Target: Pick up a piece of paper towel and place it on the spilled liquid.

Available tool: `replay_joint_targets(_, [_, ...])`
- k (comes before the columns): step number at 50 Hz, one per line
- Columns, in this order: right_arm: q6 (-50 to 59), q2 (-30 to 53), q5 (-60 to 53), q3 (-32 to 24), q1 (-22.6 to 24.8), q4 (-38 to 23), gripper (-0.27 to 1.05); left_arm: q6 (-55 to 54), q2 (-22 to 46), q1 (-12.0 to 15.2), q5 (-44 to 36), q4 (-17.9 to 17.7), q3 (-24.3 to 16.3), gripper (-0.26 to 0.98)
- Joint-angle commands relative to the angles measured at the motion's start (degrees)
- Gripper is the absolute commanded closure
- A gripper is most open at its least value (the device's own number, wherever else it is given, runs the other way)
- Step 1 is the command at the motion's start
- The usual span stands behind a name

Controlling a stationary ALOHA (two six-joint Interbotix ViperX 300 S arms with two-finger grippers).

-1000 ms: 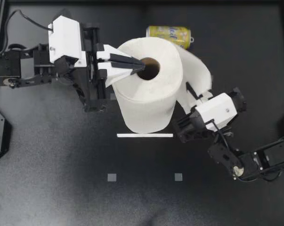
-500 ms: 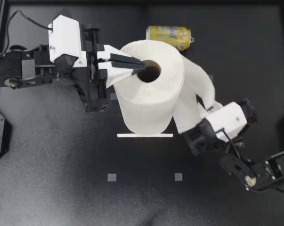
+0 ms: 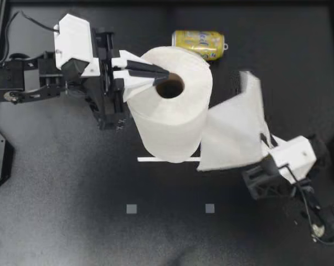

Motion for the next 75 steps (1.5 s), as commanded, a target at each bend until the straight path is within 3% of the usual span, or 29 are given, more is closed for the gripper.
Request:
replay_joint_targets(1, [2.5, 0.1, 0.4, 0.0, 2.1, 2.0, 0.91, -0.3, 3.0, 0.6, 1.1, -0.4, 2.8, 0.66])
replay_joint_targets(21, [4.4, -0.9, 5.7, 1.6, 9.6, 15.3, 0.91, -0.2, 1.3, 0.6, 1.1, -0.4, 2.6, 0.66])
replay_joint_targets(29, [4.9, -2.5, 6.2, 2.7, 9.1, 8.5, 0.91, -0.1, 1.0, 0.5, 1.1, -0.4, 1.7, 0.66])
replay_joint_targets(35, [6.0, -5.3, 4.3, 5.0, 5.8, 1.0, 0.91, 0.0, -0.1, 0.5, 0.4, -0.4, 1.0, 0.66])
replay_joint_targets(46, [6.3, -12.9, -11.0, 13.1, -5.8, -10.1, 0.91, 0.0, -2.5, -0.5, -1.8, -0.4, 0.2, 0.66])
replay_joint_targets(62, [3.4, -31.2, -36.0, 25.9, -29.3, -20.5, 0.91, 0.0, -5.0, -2.1, -7.0, -0.4, 0.0, 0.66])
replay_joint_targets(75, [-10.9, -43.7, -55.4, 28.5, -49.6, -21.1, 0.91, 0.3, -6.3, -2.5, -10.7, -0.4, 0.3, 0.66])
